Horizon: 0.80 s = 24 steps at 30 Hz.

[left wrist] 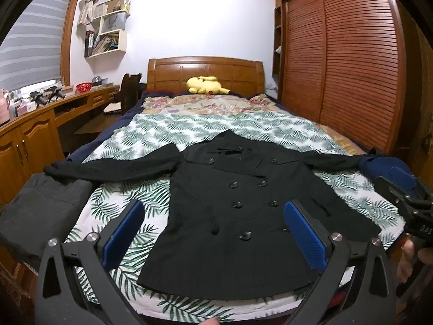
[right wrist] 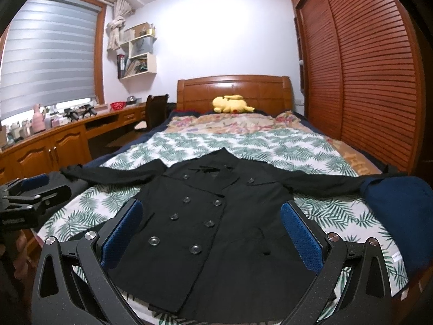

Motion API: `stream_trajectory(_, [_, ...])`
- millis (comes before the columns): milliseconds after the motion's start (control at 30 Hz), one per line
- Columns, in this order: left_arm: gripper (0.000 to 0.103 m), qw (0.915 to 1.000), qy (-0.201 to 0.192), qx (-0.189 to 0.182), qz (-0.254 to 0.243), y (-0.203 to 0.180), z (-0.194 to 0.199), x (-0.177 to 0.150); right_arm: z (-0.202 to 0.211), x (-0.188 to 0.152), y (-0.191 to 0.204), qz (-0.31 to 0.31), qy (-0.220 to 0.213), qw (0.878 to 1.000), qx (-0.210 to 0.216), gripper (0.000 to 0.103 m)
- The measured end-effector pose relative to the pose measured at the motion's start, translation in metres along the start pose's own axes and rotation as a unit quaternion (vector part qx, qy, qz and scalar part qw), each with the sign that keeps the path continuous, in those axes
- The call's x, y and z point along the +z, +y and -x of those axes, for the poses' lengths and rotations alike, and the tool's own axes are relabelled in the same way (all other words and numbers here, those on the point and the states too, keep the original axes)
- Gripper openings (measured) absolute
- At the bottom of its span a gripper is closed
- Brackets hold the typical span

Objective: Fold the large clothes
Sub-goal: 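Move the left gripper to the coat sleeve cuff and grasp it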

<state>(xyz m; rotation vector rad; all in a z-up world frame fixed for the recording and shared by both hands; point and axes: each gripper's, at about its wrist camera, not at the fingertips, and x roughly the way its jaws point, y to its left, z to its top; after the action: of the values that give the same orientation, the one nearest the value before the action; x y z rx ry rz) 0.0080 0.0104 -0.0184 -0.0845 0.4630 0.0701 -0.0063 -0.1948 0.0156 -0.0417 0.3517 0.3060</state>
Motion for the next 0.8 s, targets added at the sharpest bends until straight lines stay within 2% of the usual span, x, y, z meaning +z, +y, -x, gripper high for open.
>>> stream_trajectory(533, [0.103, 0.9979, 0.053, 0.033, 0.016, 0.067, -0.053, -0.028, -0.079, -0.023, 0.025, 0.014, 0.043, 0.998, 0.046, 0.103])
stream_trajectory(800, [0.103, 0.9948, 0.085, 0.055, -0.008, 0.092, -0.09, -0.035, -0.122, -0.03, 0.039, 0.028, 0.059, 0.996, 0.061, 0.103])
